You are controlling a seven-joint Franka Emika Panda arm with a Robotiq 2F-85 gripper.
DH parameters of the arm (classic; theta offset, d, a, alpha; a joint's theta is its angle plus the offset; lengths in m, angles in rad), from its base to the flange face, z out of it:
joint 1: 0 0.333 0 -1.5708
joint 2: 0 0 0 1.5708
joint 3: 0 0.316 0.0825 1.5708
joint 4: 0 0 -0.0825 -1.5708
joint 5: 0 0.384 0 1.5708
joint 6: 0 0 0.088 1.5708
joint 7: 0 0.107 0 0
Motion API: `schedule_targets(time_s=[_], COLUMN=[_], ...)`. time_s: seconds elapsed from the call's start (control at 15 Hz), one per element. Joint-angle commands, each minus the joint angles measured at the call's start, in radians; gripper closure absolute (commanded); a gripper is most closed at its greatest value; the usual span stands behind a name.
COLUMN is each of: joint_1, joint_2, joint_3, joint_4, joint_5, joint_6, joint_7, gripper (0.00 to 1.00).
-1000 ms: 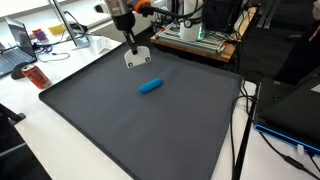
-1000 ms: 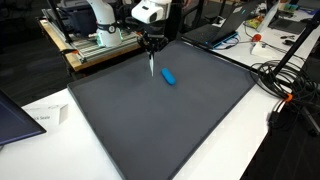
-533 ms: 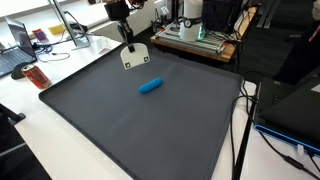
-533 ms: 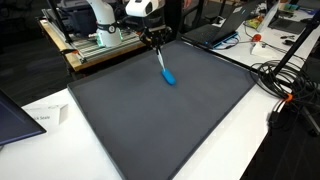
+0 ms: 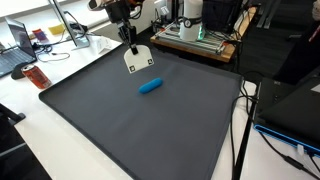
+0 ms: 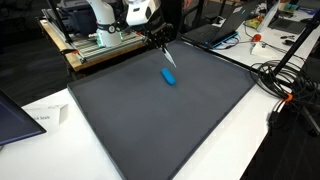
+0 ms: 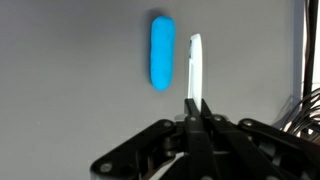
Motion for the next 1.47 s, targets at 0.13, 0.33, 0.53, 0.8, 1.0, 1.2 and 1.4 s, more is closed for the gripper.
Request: schedule_targets(time_s=[0.13, 0.33, 0.53, 0.8, 1.0, 1.2, 1.4], joint_1=[-0.035, -0.045, -0.049, -0.055, -0.060, -0.068, -0.077], joint_2=[0.010, 0.020, 0.039, 0.065, 0.086, 0.102, 0.115], joint_3=[0.025, 0.026, 0.021, 0.019, 0.021, 0.021, 0.018], joint_4=[-0.038, -0.055, -0.055, -0.050, -0.046, -0.045, -0.045], joint_5=[0.169, 0.264, 0.315, 0.357, 0.390, 0.430, 0.482], joint_6=[0.029, 0.037, 0.031, 0.020, 0.016, 0.007, -0.009], joint_7=[-0.298, -0.444, -0.529, -0.611, -0.673, -0.750, -0.841], gripper=[0.99, 0.99, 0.99, 0.99, 0.99, 0.99, 0.99])
